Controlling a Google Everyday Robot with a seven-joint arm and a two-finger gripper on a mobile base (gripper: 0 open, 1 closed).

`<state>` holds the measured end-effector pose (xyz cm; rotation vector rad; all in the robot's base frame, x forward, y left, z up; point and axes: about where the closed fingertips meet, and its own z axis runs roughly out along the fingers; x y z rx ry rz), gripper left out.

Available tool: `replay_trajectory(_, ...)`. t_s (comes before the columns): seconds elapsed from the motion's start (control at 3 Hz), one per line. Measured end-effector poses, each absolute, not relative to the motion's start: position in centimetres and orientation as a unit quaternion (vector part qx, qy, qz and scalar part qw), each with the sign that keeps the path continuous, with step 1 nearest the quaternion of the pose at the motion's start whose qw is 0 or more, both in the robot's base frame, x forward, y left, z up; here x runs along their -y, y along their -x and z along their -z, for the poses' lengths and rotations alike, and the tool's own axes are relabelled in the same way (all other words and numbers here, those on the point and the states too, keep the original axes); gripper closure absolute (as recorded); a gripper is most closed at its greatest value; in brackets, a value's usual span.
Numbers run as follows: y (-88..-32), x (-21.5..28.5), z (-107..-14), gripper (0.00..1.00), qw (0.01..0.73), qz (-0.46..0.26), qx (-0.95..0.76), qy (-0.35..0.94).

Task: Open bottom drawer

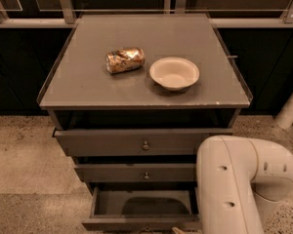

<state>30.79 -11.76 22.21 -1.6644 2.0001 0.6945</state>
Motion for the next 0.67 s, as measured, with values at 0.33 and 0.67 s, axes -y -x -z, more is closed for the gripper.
replay_trajectory(0.33, -30.63, 11.83, -24.33, 0.00, 0.259, -0.222, -0.735, 0.586)
replay_trajectory(0.67, -30.90, 10.88, -24.75, 0.00, 0.288, -0.214, -0.746, 0.561)
